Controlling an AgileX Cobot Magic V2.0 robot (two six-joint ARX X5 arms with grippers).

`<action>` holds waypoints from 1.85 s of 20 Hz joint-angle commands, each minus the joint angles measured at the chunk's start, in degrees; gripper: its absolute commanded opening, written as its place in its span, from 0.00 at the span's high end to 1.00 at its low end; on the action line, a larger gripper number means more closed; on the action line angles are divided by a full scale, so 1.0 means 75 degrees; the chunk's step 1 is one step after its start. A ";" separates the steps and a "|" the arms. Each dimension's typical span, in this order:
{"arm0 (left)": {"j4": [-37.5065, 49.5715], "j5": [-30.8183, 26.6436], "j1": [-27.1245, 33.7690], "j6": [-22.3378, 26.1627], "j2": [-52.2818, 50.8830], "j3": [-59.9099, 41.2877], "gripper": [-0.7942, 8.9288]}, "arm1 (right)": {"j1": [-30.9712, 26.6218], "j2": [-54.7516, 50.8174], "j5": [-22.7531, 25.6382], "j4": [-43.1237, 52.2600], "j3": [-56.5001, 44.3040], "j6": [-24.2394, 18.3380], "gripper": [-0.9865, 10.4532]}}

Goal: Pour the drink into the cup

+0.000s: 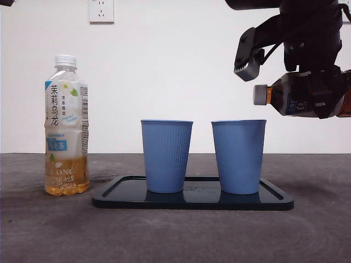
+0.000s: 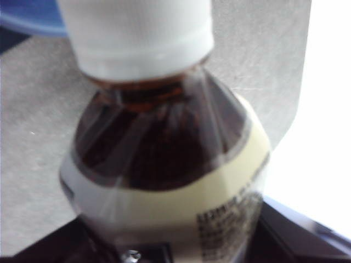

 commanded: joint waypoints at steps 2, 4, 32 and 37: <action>0.0102 0.0006 -0.0149 0.0122 0.0026 0.0111 0.37 | 0.0187 0.0157 0.0810 0.0291 0.0277 -0.0778 0.72; 0.0105 0.0000 -0.0221 0.0122 0.0026 0.0111 0.37 | 0.0224 0.0157 0.0886 0.0356 0.0277 -0.0935 0.72; 0.0076 -0.0003 -0.0315 0.0117 0.0044 0.0111 0.38 | -0.1979 -0.2244 -0.4893 0.2795 -0.0670 0.3821 0.72; 0.0044 -0.0003 -0.0312 -0.0076 0.0178 0.0111 0.38 | -0.2824 -0.2908 -0.6443 0.6079 -0.2783 0.4368 0.72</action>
